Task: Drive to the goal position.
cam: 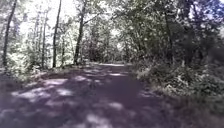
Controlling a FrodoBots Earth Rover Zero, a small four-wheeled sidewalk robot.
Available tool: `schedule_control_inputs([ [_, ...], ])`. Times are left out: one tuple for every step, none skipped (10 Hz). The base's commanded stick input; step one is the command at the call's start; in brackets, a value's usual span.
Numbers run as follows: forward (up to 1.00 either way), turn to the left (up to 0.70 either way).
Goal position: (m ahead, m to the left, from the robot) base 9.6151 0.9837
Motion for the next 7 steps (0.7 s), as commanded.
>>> schedule_control_inputs([
  [0.45, 0.0],
  [0.45, 0.0],
  [0.45, 0.0],
  [0.45, 0.0],
  [0.45, 0.0],
  [0.45, 0.0],
  [0.45, 0.0],
])
